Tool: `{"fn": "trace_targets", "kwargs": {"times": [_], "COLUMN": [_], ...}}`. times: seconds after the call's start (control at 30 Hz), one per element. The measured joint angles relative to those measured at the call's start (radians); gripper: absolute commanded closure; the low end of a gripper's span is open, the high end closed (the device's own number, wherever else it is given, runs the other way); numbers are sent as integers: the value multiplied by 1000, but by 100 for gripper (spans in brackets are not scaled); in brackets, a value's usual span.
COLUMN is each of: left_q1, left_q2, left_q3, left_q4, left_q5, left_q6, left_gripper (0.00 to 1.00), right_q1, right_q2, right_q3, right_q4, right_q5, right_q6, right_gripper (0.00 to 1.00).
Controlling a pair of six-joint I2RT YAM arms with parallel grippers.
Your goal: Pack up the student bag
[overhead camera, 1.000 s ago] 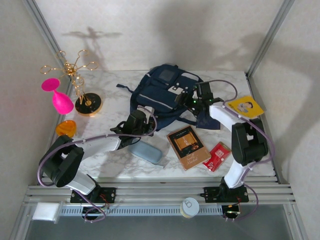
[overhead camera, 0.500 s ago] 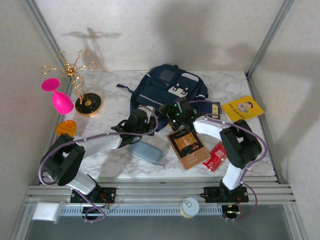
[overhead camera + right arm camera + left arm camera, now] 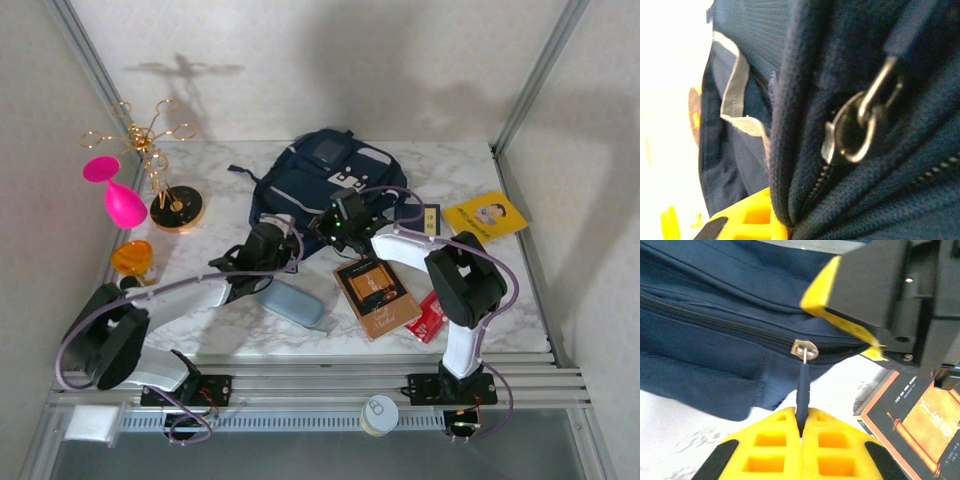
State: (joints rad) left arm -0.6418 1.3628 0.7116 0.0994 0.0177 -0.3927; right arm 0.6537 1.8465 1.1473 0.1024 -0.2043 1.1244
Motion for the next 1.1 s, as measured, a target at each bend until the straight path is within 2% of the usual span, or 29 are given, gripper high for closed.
{"fn": "trace_targets", "kwargs": {"times": [0.13, 0.23, 0.3, 0.33, 0.37, 0.43, 0.5, 0.63, 0.7, 0.77, 0.93, 1.1], "left_q1": [53, 93, 103, 104, 105, 107, 109, 112, 114, 114, 116, 116], "left_q2": [-85, -84, -72, -64, -53, -31, -8, 22, 24, 24, 24, 27], "left_q3": [-64, -85, -90, -90, -89, -89, -87, -71, -67, -67, -67, -67], "left_q4": [-25, -44, -48, -43, -36, -13, 6, 21, 24, 31, 39, 39], "left_q5": [-6, -3, 3, 11, 22, 56, 90, 127, 145, 155, 171, 174], "left_q6": [-37, -47, -50, -50, -50, -50, -50, -50, -50, -50, -50, -47], "left_gripper": [100, 100, 100, 100, 100, 100, 100, 100, 100, 100, 100, 100], "right_q1": [-62, -139, -188, -207, -224, -246, -258, -260, -260, -260, -231, -59], "right_q2": [-58, -60, -56, -57, -57, -56, -50, -37, -50, -104, -278, -286], "right_q3": [-42, -2, 36, 45, 51, 53, 64, 94, 87, 23, -180, -226], "right_q4": [-25, -126, -202, -225, -244, -262, -273, -316, -337, -323, -242, -127], "right_q5": [-148, -253, -279, -283, -288, -288, -286, -242, -208, -187, -192, -154], "right_q6": [-152, -301, -380, -403, -421, -443, -449, -455, -435, -395, -189, 71], "right_gripper": [100, 100, 99, 94, 82, 70, 45, 25, 16, 2, 1, 1]}}
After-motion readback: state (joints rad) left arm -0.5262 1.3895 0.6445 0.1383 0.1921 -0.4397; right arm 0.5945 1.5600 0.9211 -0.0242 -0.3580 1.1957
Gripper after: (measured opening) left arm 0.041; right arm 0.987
